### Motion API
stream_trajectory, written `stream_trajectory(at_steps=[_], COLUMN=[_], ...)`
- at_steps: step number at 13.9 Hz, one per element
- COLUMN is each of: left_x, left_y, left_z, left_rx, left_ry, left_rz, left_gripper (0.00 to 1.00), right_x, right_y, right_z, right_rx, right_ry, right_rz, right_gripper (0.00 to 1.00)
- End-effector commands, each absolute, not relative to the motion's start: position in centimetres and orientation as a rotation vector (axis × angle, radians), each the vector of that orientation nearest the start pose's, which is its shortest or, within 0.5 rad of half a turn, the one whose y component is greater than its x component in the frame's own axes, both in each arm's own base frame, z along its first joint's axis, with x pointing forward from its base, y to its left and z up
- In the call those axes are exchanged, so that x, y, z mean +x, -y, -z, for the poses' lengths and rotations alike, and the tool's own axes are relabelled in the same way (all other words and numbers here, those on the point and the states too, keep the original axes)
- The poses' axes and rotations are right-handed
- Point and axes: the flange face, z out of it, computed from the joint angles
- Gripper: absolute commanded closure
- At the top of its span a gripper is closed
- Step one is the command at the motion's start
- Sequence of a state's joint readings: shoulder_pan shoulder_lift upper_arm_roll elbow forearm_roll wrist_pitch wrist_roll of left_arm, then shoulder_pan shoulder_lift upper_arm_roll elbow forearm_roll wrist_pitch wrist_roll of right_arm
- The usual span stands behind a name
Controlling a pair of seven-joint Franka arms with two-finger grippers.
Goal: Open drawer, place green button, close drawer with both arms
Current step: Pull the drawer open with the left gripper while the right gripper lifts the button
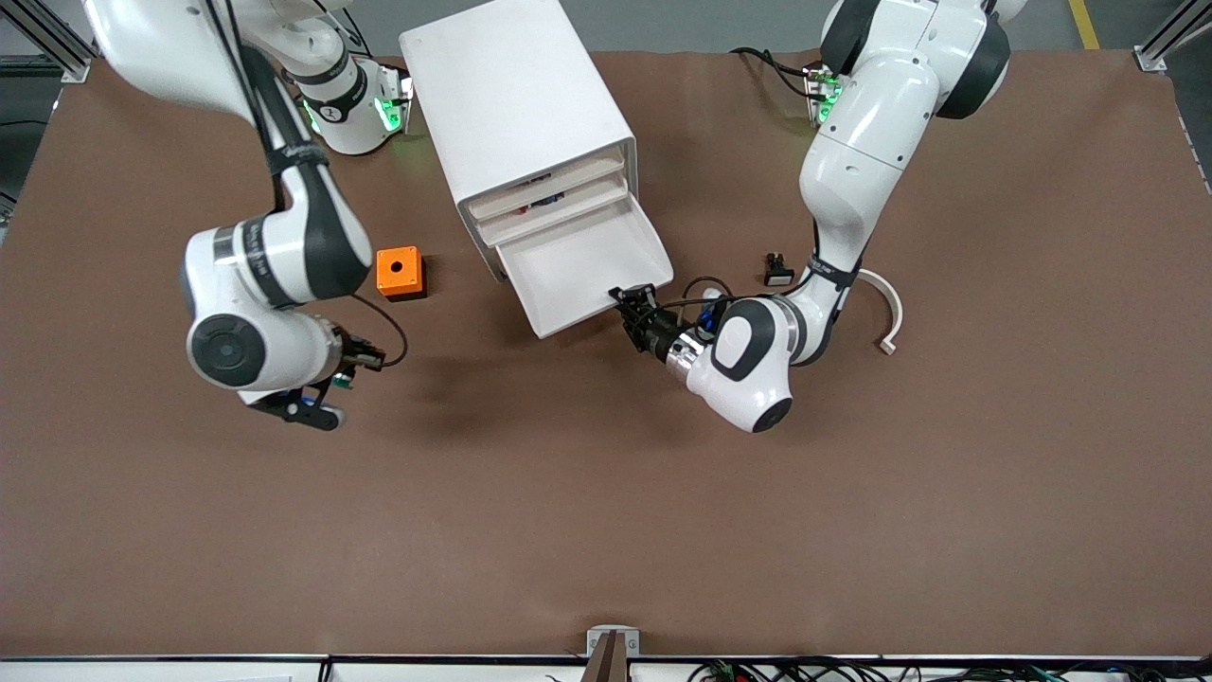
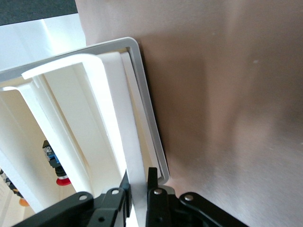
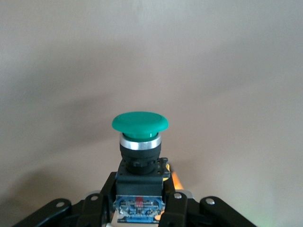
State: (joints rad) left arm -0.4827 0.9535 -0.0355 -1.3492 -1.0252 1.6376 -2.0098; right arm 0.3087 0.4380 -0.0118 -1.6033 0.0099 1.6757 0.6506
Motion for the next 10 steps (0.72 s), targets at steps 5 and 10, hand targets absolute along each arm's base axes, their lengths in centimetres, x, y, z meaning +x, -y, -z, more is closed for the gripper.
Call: stream_trajectory(at_steps=[5,10], left_x=[60.2,63.5], left_y=[36.1,33.4], left_z=[-17.5,-23.0], left_rx=[1.707,1.88], left_ry=[-2.174,-2.007], left_rz=[1.679,1.516], left_gripper=[0.0,0.0], right_x=[54.1,51.2], right_y=[-34.5,-42.8], right_z=[-38.0,-37.6], right_rx=[-3.039,-2.761], right_ry=[-1.25,-1.509], right_rz=[-0.517,-0.446], right_gripper=[0.75,0.76])
